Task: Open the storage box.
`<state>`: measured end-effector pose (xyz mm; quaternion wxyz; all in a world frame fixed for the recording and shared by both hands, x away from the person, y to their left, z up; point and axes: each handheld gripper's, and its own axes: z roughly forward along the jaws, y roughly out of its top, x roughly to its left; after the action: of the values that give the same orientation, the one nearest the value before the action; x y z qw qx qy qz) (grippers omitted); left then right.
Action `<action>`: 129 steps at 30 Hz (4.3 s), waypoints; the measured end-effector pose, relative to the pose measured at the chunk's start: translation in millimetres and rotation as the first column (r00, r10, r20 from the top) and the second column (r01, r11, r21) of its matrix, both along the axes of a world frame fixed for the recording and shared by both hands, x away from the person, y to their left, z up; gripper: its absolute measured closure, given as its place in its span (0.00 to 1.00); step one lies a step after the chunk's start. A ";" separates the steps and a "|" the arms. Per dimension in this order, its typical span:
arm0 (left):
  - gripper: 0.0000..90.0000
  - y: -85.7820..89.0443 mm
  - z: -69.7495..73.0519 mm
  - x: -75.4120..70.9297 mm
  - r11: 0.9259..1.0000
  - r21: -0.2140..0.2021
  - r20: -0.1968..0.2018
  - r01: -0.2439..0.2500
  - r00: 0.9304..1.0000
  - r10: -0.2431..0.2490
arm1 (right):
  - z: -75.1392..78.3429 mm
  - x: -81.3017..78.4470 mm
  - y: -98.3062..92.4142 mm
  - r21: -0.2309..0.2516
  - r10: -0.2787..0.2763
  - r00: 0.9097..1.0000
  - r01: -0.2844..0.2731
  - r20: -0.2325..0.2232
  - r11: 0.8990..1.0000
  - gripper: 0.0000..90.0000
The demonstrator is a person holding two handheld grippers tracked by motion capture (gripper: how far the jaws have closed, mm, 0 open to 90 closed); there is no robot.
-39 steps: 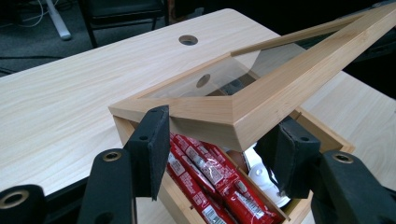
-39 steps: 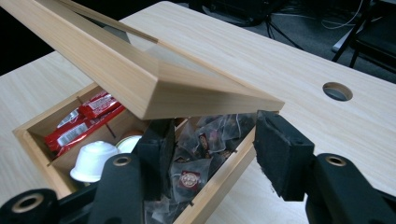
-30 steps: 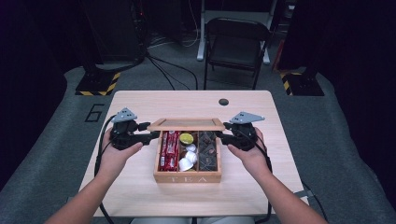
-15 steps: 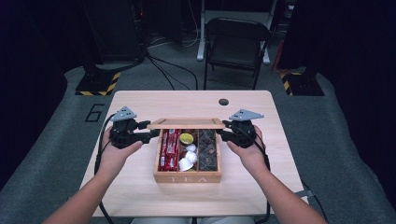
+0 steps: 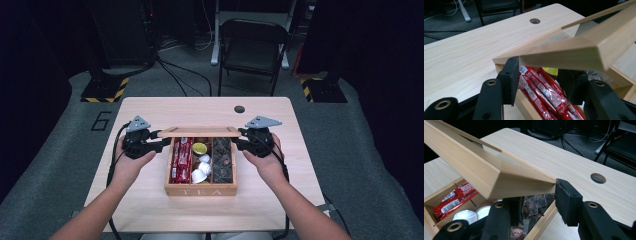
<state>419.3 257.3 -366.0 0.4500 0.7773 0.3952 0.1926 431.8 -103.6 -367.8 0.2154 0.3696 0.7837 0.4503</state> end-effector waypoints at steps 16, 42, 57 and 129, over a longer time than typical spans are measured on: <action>0.65 -0.8 8.3 13.3 0.999 -0.027 0.016 -0.035 0.999 0.035 | 6.2 9.8 1.1 0.023 -0.007 1.000 0.007 0.008 1.000 0.64; 0.66 -2.8 26.9 39.8 0.998 -0.030 0.017 -0.058 0.998 0.058 | -3.9 43.1 4.3 0.008 -0.058 0.998 0.058 0.012 0.998 0.60; 0.67 -3.3 32.7 55.3 0.997 -0.036 0.036 -0.066 0.997 0.067 | -9.8 60.4 11.4 0.006 -0.086 0.996 0.086 0.034 0.996 0.60; 0.69 -5.1 40.4 87.8 0.990 -0.076 0.013 -0.115 0.993 0.117 | -32.1 96.5 15.7 0.001 -0.126 0.991 0.126 -0.036 0.992 0.71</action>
<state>507.0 252.2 -325.6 0.4705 0.7338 0.4427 0.2103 528.3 -87.9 -399.9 0.2288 0.4268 0.7618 0.4303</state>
